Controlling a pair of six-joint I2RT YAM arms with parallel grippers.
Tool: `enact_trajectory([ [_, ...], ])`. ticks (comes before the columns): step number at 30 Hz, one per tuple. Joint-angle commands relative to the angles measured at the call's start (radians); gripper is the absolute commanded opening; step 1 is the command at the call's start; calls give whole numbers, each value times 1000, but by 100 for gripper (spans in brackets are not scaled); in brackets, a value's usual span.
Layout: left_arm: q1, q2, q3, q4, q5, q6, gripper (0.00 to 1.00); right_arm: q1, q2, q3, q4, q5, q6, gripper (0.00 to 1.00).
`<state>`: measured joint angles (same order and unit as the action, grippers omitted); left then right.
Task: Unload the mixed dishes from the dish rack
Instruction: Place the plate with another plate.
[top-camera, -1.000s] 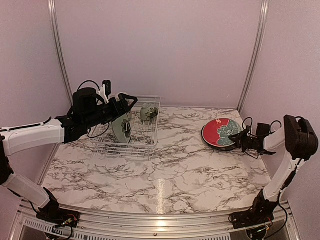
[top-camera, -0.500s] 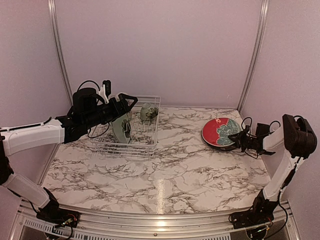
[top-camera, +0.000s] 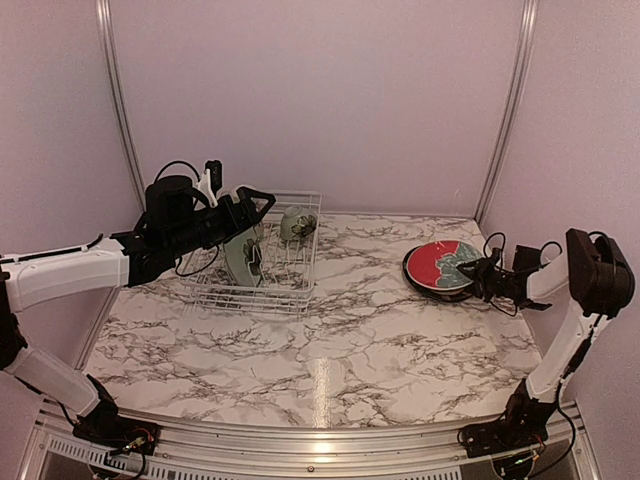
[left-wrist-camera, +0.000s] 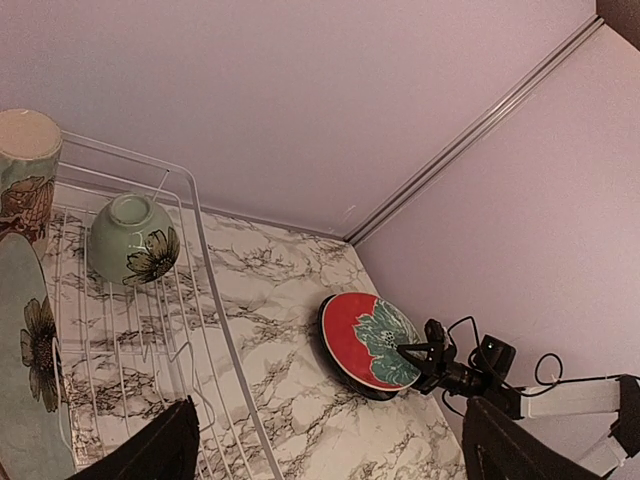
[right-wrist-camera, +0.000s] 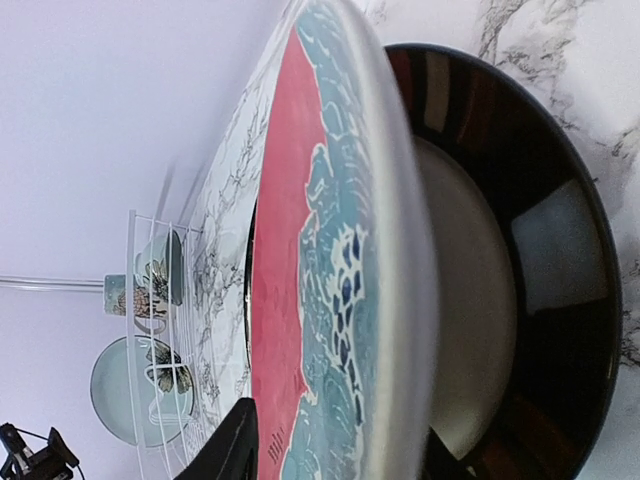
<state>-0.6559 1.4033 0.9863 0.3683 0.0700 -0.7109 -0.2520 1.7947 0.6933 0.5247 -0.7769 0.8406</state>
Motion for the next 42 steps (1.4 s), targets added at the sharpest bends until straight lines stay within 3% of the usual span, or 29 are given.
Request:
enact_trajectory([
  [1, -5, -12, 28, -11, 11, 9, 94, -3, -58, 22, 30, -13, -44, 42],
  [15, -5, -5, 31, -11, 31, 8, 94, -1, -184, -45, -130, 69, -166, 69],
  [30, -5, -14, 32, -26, 43, 10, 94, -1, -324, -53, -420, 328, -392, 77],
  [42, -5, -28, 57, -109, 33, 41, 95, -1, -205, 48, -502, 372, -459, 79],
])
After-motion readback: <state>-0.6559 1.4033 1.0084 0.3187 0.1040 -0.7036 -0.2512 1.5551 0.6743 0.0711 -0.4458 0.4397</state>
